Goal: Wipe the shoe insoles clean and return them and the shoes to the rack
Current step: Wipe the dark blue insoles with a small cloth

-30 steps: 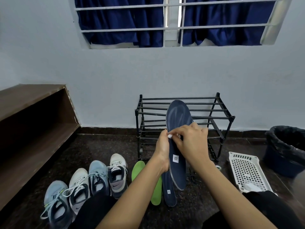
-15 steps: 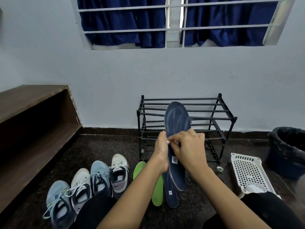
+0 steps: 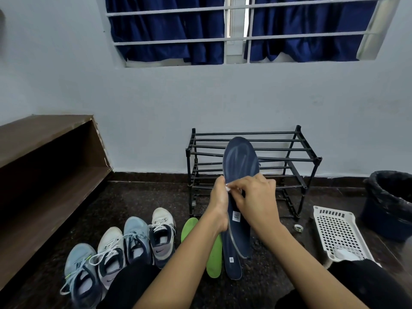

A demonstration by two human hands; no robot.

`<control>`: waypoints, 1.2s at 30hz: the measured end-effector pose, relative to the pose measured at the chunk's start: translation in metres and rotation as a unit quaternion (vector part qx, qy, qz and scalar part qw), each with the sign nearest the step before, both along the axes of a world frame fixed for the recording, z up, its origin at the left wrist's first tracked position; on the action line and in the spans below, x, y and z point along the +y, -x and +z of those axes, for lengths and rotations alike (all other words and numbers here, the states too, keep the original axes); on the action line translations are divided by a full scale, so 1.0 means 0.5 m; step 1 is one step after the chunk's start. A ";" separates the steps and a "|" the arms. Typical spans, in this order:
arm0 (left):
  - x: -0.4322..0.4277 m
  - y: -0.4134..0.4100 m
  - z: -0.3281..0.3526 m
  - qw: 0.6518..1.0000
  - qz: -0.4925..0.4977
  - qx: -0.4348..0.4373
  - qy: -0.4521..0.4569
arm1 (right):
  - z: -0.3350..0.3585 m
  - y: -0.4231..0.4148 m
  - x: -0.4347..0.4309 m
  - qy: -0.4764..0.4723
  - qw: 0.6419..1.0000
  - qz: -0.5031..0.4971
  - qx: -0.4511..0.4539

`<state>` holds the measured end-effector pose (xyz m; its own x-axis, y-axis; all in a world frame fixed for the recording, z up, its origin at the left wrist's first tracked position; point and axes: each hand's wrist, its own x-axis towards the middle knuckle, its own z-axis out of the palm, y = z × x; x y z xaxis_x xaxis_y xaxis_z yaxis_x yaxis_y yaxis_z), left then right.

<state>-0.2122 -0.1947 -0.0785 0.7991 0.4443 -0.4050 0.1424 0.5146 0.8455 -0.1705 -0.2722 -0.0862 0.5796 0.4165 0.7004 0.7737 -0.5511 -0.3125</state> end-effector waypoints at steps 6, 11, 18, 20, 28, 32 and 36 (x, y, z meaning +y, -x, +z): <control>-0.015 -0.005 -0.005 1.000 -0.003 0.003 -0.008 | 0.006 -0.017 -0.008 0.008 1.000 -0.030 0.000; -0.035 -0.001 0.002 0.999 -0.038 -0.009 0.009 | 0.021 -0.040 -0.009 -0.003 0.999 -0.051 0.013; -0.010 -0.001 0.008 0.999 0.016 0.022 -0.042 | 0.003 0.002 -0.005 0.002 1.000 0.006 0.011; -0.009 -0.003 0.004 0.998 0.021 0.023 -0.046 | -0.002 0.004 -0.007 0.012 1.000 0.008 0.000; -0.040 0.002 0.004 0.999 -0.037 -0.007 -0.006 | 0.026 -0.045 -0.009 -0.009 0.998 -0.042 0.047; -0.030 0.003 0.005 0.999 -0.030 0.003 -0.012 | 0.024 -0.038 -0.006 -0.018 0.998 -0.032 0.048; -0.007 0.005 0.008 0.999 0.003 0.023 -0.043 | 0.007 0.003 0.000 -0.008 1.000 0.002 0.020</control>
<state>-0.2146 -0.1982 -0.0744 0.7783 0.4828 -0.4013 0.1793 0.4416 0.8791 -0.1721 -0.2724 -0.0825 0.6056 0.4087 0.6828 0.7630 -0.5421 -0.3521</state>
